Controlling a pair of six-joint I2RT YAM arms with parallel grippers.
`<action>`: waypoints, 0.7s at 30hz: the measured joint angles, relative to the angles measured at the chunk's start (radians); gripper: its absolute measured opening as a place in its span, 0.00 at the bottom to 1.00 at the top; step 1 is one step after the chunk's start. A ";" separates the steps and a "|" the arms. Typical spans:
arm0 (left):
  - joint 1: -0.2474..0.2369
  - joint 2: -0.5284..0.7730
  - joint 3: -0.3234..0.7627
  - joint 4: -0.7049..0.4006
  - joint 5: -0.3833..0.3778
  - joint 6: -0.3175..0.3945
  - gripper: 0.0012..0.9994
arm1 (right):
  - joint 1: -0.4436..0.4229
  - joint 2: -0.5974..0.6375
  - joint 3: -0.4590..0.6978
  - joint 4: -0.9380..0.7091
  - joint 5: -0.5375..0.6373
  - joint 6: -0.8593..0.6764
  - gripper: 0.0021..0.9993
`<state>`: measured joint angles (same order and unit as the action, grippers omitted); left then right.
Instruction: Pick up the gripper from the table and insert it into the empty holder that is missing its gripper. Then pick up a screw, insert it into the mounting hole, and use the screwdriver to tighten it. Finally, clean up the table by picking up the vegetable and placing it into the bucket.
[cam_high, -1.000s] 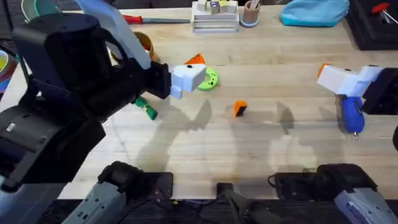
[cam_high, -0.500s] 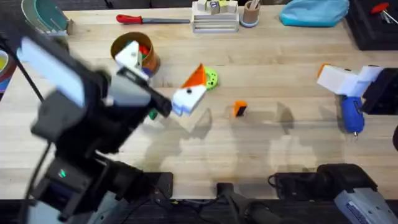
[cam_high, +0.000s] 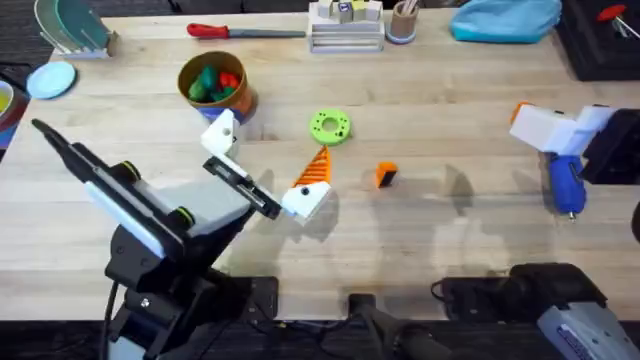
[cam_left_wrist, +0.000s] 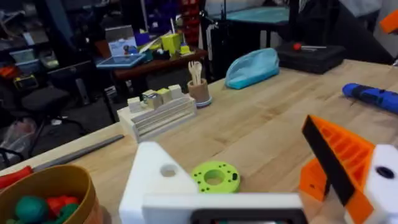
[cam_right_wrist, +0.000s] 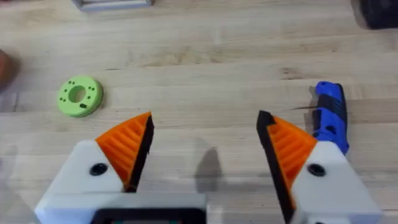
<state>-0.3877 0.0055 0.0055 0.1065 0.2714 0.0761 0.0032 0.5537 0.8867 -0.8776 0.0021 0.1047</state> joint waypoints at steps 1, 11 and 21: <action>-0.002 0.000 0.000 0.002 0.002 0.000 0.99 | 0.000 0.000 0.000 0.000 0.000 0.000 0.99; -0.007 0.000 0.000 -0.163 0.040 0.000 0.99 | 0.000 0.000 0.000 0.000 0.000 0.000 0.99; -0.007 0.000 0.000 -0.163 0.044 0.000 0.99 | 0.000 0.000 0.000 0.000 0.000 0.000 0.99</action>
<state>-0.3950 0.0055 0.0055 -0.0563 0.3149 0.0761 0.0032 0.5537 0.8867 -0.8776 0.0022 0.1047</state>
